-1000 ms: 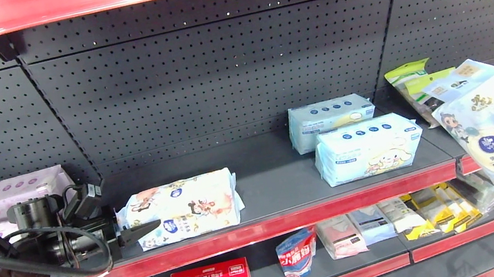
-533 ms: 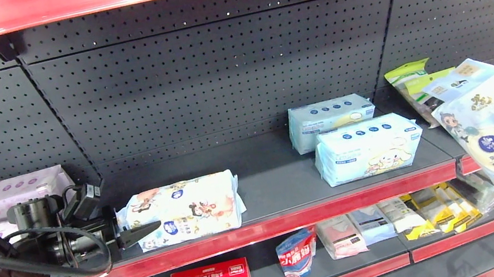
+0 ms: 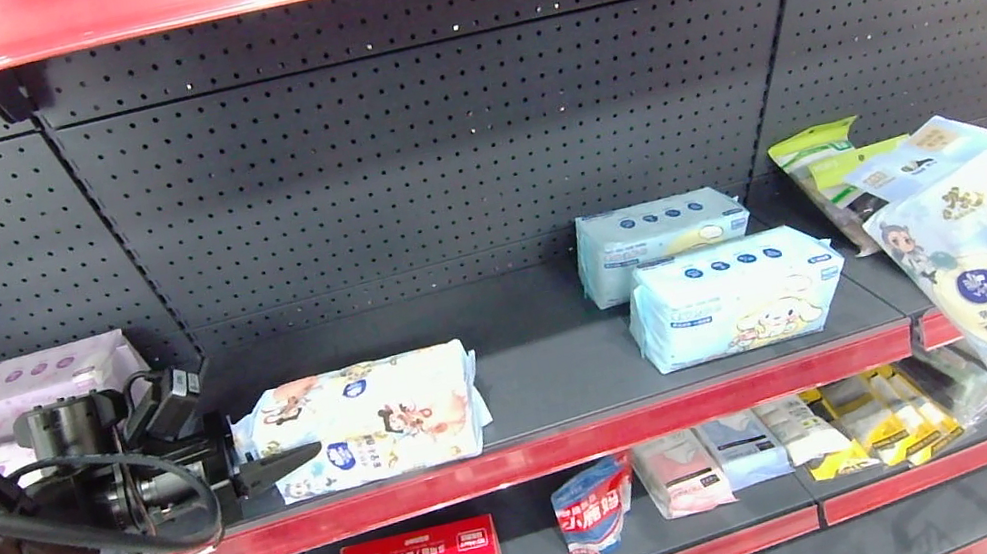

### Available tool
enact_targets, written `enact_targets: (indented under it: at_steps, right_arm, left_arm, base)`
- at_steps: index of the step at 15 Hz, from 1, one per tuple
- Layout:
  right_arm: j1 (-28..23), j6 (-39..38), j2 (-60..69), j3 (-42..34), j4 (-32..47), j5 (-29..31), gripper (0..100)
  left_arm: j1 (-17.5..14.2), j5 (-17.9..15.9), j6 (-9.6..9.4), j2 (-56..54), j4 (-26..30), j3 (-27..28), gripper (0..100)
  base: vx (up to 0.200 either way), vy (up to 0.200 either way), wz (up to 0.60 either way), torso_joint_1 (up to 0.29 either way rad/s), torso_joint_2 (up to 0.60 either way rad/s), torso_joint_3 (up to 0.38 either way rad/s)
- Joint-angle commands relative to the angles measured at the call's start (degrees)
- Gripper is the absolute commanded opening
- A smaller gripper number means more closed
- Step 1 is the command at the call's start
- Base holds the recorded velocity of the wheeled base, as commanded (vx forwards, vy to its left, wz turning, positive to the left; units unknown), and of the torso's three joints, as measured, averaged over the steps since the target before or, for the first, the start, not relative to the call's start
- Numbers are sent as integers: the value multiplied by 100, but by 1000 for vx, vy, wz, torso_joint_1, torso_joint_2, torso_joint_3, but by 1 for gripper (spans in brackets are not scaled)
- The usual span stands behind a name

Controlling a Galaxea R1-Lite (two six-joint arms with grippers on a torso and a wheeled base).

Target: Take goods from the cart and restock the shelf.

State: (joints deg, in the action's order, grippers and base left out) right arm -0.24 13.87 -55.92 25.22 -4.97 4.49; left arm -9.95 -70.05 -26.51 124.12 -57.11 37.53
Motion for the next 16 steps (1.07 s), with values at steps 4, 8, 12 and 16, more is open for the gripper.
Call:
enact_targets:
  at_steps: [4, 8, 12, 16]
  right_arm:
    - [-2, 1, -7, -9, -4, 0, 0]
    - [-2, 1, -7, 0, -4, 0, 0]
    - [7, 1, -16, 9, -4, 0, 0]
    - [-2, 1, -16, 35, -4, 0, 0]
  left_arm:
    - [-16, 17, 6, 15, -2, 17, 100]
    - [-7, 264, 24, -2, -151, 114, 100]
    - [10, 351, 67, -20, -318, 193, 100]
    - [89, 272, 551, -415, -283, 43, 100]
  base:
    - [0, 0, 0, 0, 0, 0]
    - [0, 0, 0, 0, 0, 0]
    - [0, 0, 0, 0, 0, 0]
    - [0, 0, 0, 0, 0, 0]
